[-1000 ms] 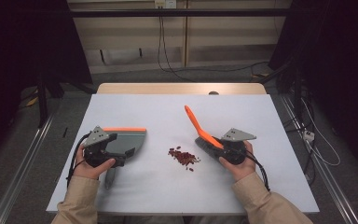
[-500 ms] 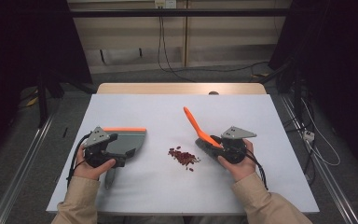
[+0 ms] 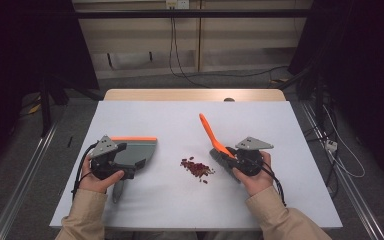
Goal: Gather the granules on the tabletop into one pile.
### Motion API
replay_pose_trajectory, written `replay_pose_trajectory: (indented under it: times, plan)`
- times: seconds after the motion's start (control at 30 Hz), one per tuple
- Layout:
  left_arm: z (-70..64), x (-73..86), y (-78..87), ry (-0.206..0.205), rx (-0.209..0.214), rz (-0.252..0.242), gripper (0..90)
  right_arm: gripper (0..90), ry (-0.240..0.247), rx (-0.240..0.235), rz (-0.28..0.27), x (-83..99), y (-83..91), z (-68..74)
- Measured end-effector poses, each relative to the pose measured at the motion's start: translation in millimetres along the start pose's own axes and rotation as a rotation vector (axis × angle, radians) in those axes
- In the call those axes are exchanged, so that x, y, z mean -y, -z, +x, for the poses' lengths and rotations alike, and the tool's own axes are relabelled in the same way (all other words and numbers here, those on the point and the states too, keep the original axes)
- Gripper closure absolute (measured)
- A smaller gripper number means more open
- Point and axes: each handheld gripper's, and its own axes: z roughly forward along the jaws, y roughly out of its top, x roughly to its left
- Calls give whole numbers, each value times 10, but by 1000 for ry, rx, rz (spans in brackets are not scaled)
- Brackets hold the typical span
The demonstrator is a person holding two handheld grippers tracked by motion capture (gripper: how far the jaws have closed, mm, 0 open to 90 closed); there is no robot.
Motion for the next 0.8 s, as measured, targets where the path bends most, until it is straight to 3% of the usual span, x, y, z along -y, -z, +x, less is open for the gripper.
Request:
replay_pose_trajectory:
  times: [0.1,0.5,0.8]
  plan:
    - [1,-4,0,-5,-1,3,69,718,-18,4,-19,-1,-36,53]
    - [11,0,5,0,-2,4,69,718,14,27,-82,-38,-252,386]
    - [20,5,3,2,-3,3,69,718,-9,-4,-110,-66,-336,452]
